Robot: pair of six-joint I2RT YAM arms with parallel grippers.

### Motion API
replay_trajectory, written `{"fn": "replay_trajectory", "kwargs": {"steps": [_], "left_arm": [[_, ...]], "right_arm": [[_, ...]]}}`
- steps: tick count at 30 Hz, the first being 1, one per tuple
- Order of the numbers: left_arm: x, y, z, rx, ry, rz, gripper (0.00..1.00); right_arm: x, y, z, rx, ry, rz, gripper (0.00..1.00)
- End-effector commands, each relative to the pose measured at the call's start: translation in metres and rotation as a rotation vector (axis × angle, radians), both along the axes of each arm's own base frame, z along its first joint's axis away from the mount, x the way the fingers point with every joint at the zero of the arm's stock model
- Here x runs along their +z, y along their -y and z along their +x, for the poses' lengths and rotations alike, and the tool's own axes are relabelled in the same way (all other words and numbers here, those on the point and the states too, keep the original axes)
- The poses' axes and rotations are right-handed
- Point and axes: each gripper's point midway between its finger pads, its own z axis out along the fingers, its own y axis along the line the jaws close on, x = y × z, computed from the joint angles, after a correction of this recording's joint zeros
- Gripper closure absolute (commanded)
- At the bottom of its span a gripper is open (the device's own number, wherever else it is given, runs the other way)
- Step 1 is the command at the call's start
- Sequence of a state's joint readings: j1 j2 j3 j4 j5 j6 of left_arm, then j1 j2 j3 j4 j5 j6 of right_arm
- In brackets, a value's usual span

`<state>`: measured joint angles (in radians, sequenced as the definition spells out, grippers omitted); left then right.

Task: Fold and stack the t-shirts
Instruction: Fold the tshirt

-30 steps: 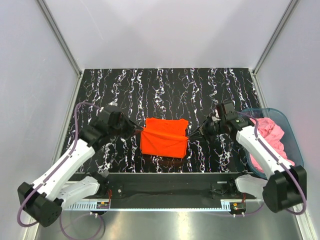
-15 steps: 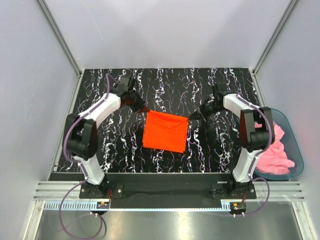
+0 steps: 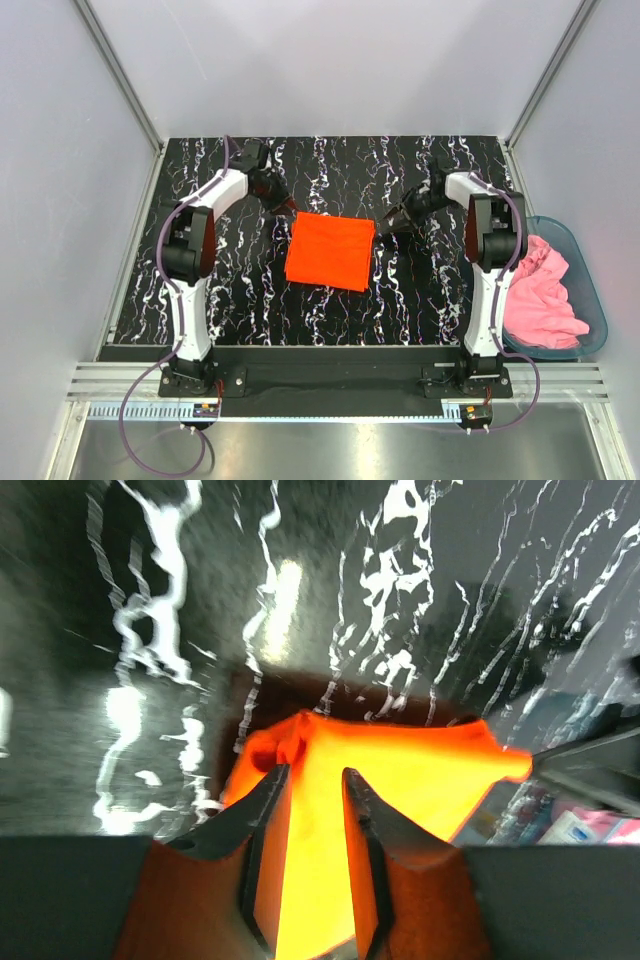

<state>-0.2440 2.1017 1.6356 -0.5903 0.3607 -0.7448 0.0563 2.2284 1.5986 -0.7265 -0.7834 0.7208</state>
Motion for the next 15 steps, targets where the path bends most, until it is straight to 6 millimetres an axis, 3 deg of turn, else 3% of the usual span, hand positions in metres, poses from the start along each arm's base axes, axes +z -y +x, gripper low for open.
{"fn": "replay_trajectory", "kwargs": {"steps": [1,2,5,8,9,10,11,13,15], "left_arm": [[0.044,-0.02,0.022,-0.067,0.196,0.112,0.67],[0.047,-0.025,0.018,-0.07,0.198,0.134,0.66],[0.074,-0.028,0.004,-0.08,0.251,0.139,0.66],[0.079,-0.008,-0.011,-0.116,0.273,0.026,0.67],[0.09,0.004,-0.019,-0.15,0.297,-0.049,0.68],[0.094,0.014,-0.022,-0.169,0.316,-0.093,0.7],[0.095,0.028,-0.022,-0.199,0.368,-0.14,0.7],[0.099,0.052,-0.03,-0.215,0.349,-0.296,0.72],[0.088,0.065,-0.027,-0.222,0.377,-0.405,0.73]], "right_arm": [[0.017,0.028,0.018,0.098,0.162,-0.166,0.51],[0.023,0.036,0.017,0.134,0.198,-0.23,0.49],[0.045,0.033,0.017,0.174,0.287,-0.249,0.43],[0.064,0.001,0.01,0.236,0.392,-0.142,0.44],[0.067,-0.009,0.008,0.245,0.406,-0.106,0.45],[0.072,-0.024,0.012,0.259,0.465,-0.064,0.48],[0.073,-0.037,0.004,0.252,0.435,0.018,0.56],[0.078,-0.062,0.009,0.247,0.475,0.109,0.71],[0.07,-0.078,0.003,0.266,0.453,0.199,0.82]]}}
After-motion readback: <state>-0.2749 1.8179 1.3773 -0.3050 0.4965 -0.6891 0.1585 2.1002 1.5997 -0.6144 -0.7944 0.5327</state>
